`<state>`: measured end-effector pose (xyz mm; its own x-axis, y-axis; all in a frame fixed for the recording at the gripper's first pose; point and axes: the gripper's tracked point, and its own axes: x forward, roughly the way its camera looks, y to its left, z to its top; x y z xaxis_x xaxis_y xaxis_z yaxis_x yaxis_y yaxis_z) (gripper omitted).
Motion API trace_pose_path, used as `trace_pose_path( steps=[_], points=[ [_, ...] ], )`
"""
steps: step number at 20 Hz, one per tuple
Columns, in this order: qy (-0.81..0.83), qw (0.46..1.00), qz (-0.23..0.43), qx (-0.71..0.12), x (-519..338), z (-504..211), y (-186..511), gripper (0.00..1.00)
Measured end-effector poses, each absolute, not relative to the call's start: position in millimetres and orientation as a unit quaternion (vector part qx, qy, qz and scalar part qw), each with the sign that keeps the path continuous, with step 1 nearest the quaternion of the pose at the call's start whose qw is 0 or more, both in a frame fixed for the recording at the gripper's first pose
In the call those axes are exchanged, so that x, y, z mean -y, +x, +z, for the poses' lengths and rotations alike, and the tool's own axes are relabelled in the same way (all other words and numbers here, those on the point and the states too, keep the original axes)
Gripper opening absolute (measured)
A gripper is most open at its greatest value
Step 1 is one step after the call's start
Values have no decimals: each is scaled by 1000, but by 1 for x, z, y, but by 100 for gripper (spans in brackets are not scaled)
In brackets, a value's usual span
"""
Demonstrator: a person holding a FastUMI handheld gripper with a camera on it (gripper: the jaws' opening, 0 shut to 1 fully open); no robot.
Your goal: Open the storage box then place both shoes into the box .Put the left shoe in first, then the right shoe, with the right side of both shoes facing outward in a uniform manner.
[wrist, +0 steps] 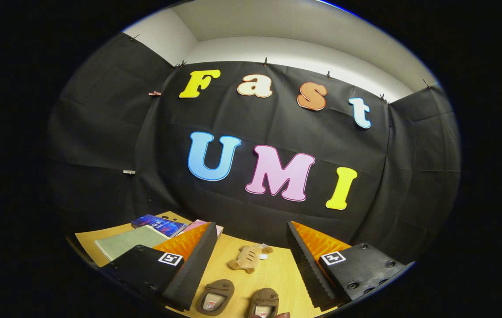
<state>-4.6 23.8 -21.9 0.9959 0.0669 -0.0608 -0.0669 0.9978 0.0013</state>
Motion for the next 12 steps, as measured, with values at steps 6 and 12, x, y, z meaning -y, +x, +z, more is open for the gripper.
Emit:
trace_pose_path(
  steps=[6, 12],
  points=[
    [92, 963, 234, -101, -102, -64, -18, 97],
    [224, 882, 359, -207, -152, -120, -16, 98]
  ],
)
